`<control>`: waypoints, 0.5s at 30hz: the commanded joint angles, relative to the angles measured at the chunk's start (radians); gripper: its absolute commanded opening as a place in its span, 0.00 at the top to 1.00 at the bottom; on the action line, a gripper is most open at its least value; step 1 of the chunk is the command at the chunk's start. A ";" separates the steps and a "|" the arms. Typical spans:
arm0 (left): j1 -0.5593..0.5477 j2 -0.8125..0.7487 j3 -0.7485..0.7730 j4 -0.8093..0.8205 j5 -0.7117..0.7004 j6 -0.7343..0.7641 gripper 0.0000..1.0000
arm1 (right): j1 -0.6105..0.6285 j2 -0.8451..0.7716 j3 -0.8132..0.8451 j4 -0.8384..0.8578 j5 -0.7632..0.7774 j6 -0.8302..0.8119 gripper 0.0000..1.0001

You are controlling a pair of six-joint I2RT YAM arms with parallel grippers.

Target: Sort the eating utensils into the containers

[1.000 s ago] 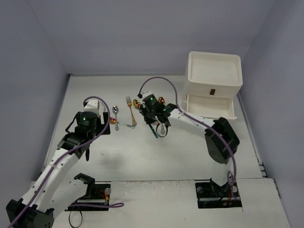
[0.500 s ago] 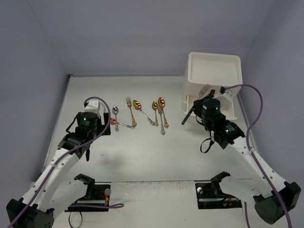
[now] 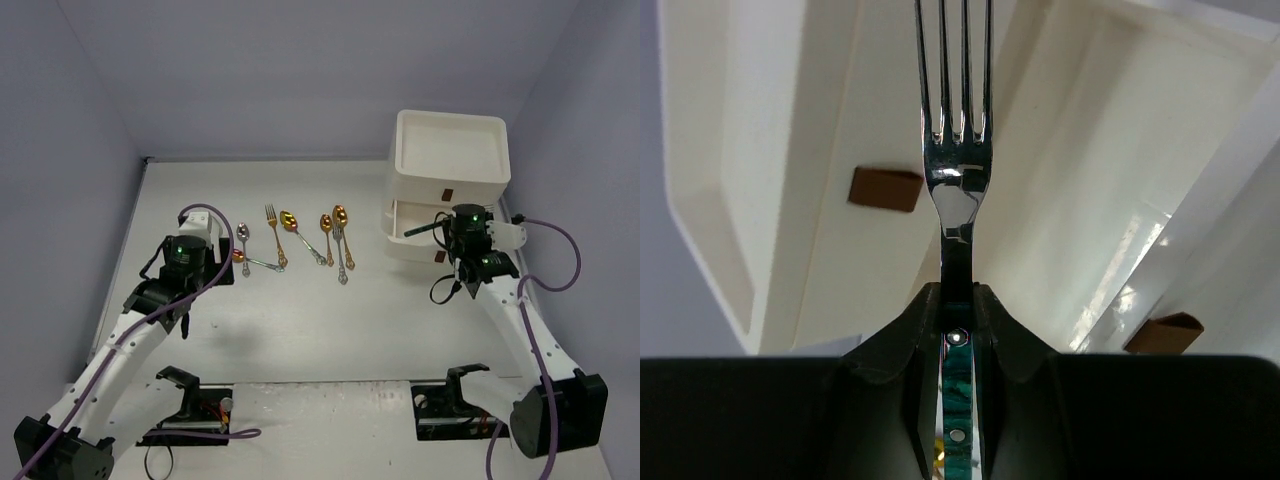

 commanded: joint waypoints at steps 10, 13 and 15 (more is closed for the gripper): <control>-0.002 -0.002 0.040 0.027 -0.022 -0.003 0.19 | -0.079 0.156 0.142 0.064 -0.057 0.018 0.54; -0.002 -0.001 0.040 0.026 -0.025 -0.001 0.19 | -0.070 0.151 0.173 0.064 -0.080 -0.116 0.37; -0.002 0.000 0.040 0.026 -0.023 -0.001 0.19 | -0.068 0.139 0.183 0.064 -0.104 -0.196 0.31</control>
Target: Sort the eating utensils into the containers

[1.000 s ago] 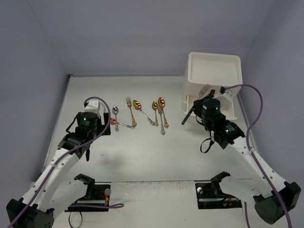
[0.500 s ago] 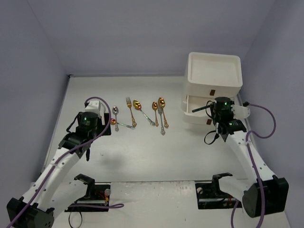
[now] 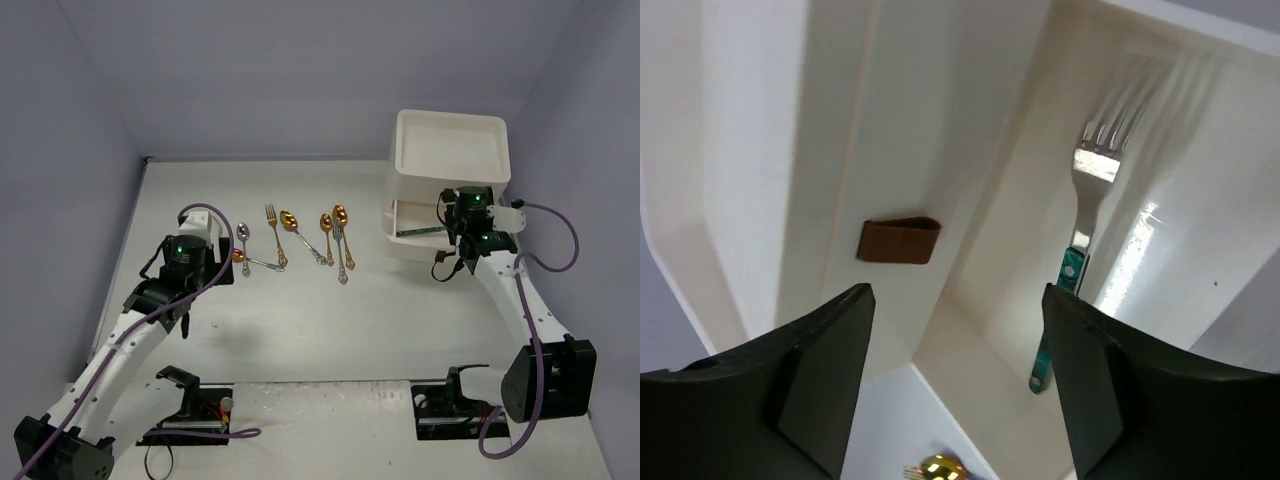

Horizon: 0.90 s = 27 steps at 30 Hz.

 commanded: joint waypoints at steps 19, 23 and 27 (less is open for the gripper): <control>0.001 0.053 0.052 0.018 -0.008 -0.006 0.19 | 0.555 0.134 0.240 0.050 -0.050 -1.030 0.33; 0.001 0.055 0.052 0.017 -0.007 -0.006 0.19 | 0.592 0.255 0.272 0.050 -0.051 -1.037 0.36; 0.003 0.058 0.052 0.016 -0.009 -0.006 0.19 | 0.610 0.391 0.318 0.049 -0.031 -0.989 0.42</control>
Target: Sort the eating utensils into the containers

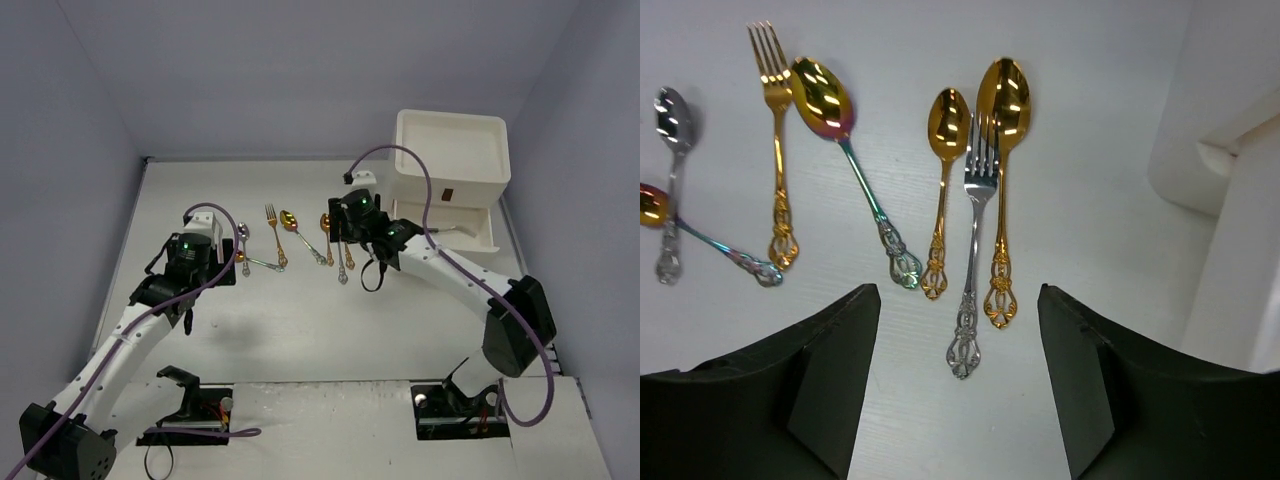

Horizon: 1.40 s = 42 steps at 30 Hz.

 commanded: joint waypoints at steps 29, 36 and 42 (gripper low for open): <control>0.003 0.017 0.052 0.012 -0.019 -0.003 0.19 | -0.039 0.520 0.216 0.035 0.037 0.042 0.74; 0.003 0.019 0.052 0.012 -0.015 -0.001 0.19 | -0.029 0.536 0.220 0.042 0.034 0.023 0.80; 0.003 0.023 0.053 0.014 -0.016 -0.001 0.19 | -0.029 0.545 0.213 0.041 0.033 0.023 0.98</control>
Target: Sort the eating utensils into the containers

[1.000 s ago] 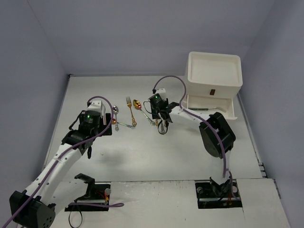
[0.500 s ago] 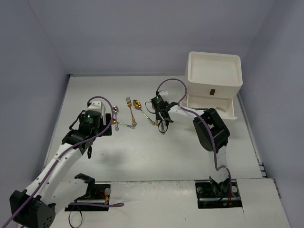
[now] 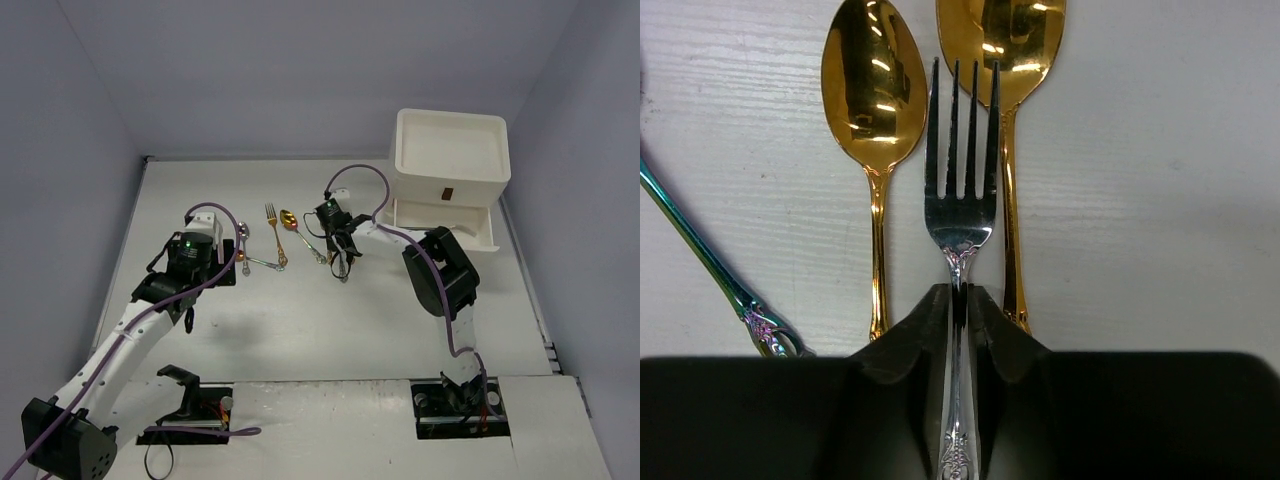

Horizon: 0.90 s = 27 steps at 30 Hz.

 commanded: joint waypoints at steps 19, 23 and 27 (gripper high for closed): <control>0.004 0.002 0.058 0.027 -0.008 -0.003 0.19 | 0.007 -0.522 -0.103 0.004 0.006 0.038 1.00; 0.005 0.001 0.059 0.028 -0.007 -0.005 0.19 | -0.010 -0.697 -0.232 0.002 0.020 0.124 1.00; 0.009 0.007 0.060 0.028 -0.002 -0.008 0.19 | -0.048 -0.883 -0.368 0.003 0.087 0.267 1.00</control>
